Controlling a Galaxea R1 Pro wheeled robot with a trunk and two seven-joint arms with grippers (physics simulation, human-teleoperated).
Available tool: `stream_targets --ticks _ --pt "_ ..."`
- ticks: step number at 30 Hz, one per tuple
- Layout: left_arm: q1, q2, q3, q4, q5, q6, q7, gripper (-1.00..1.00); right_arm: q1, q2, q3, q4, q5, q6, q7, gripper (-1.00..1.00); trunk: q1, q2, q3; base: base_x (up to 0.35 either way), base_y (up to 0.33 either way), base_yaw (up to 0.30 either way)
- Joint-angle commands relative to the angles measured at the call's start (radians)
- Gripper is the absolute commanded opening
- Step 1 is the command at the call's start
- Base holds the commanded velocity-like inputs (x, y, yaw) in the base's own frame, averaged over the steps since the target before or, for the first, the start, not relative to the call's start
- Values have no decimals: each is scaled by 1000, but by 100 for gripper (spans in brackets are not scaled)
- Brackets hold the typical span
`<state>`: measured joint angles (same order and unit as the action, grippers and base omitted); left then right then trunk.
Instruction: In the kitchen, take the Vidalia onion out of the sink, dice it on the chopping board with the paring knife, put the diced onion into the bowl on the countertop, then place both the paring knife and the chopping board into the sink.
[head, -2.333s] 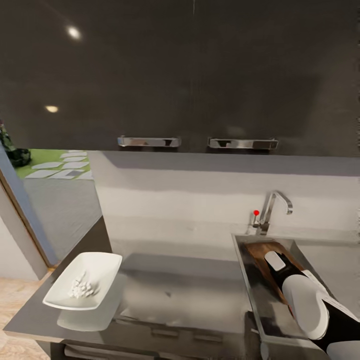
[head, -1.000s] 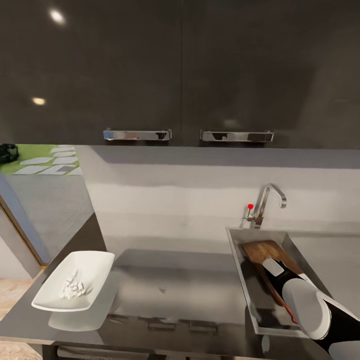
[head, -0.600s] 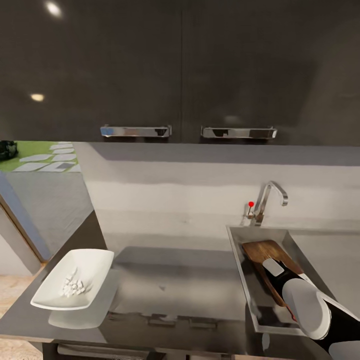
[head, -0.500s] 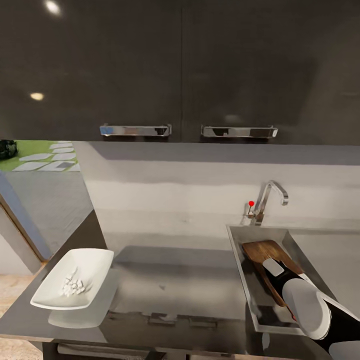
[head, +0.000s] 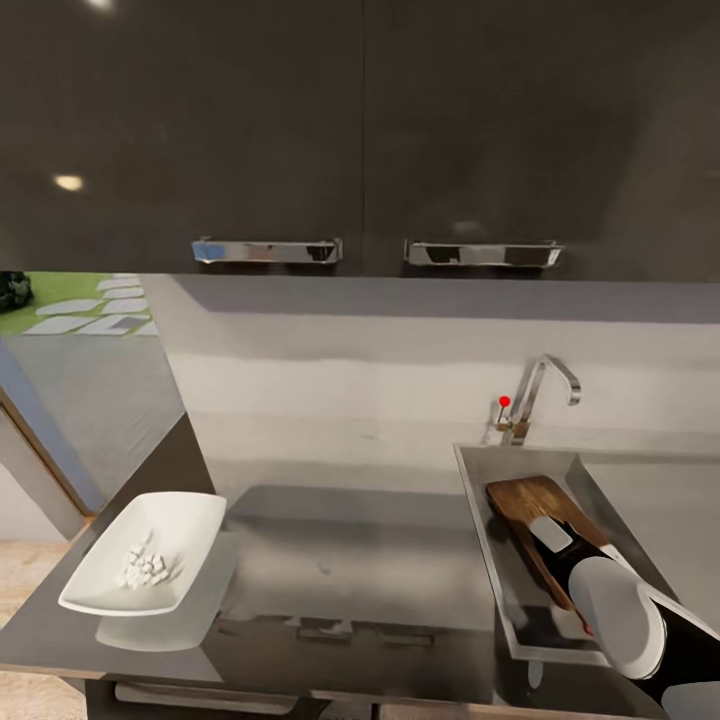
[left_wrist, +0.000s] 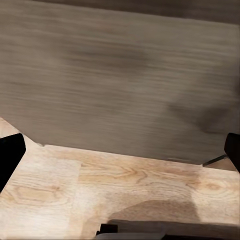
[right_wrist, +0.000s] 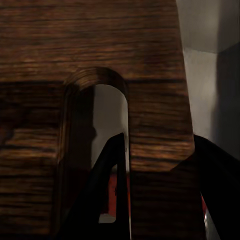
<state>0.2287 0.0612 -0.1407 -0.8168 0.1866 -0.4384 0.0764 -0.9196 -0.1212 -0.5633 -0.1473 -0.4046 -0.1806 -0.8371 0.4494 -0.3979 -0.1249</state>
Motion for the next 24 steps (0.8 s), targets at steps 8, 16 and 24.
stream_targets --ticks 8,16,24 --pt "0 2 -7 -2 7 -2 8 100 -1 0 5 1 -10 -8 16 -100 1 -2 -15 0 0 0" --pt "0 2 -7 -1 7 -2 8 100 -1 0 5 0 -11 -8 17 -100 1 -2 -28 0 0 0" --pt "0 2 -7 -1 7 -2 8 100 -1 -1 4 -1 -11 -8 17 -100 1 -2 -41 0 0 0"
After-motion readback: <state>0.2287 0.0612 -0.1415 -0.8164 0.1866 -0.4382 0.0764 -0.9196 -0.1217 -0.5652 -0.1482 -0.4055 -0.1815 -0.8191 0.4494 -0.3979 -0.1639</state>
